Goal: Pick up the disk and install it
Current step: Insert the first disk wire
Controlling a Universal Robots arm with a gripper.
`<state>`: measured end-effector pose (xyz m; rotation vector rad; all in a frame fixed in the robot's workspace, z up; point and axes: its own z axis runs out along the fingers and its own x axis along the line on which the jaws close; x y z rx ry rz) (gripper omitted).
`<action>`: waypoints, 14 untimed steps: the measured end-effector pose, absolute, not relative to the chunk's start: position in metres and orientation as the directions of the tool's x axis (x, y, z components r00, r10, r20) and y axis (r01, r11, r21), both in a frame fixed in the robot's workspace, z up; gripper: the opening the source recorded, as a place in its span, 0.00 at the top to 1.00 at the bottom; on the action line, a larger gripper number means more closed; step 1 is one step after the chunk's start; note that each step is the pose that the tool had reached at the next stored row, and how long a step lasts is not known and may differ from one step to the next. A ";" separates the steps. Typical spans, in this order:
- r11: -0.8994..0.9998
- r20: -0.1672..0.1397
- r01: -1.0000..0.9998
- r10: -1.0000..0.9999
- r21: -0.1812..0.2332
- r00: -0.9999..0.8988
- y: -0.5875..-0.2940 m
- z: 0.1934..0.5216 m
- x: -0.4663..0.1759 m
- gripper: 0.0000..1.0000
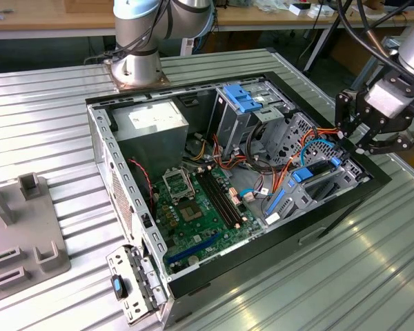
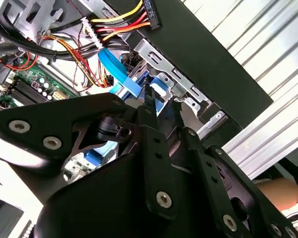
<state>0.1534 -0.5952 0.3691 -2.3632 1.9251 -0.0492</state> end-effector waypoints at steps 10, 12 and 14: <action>-0.200 -0.034 -0.975 -0.978 -0.096 0.204 -0.595 0.369 0.141 0.84; -0.199 -0.038 -0.974 -0.978 -0.110 0.204 -0.595 0.369 0.134 0.84; -0.198 -0.044 -0.973 -0.978 -0.121 0.205 -0.595 0.369 0.129 0.84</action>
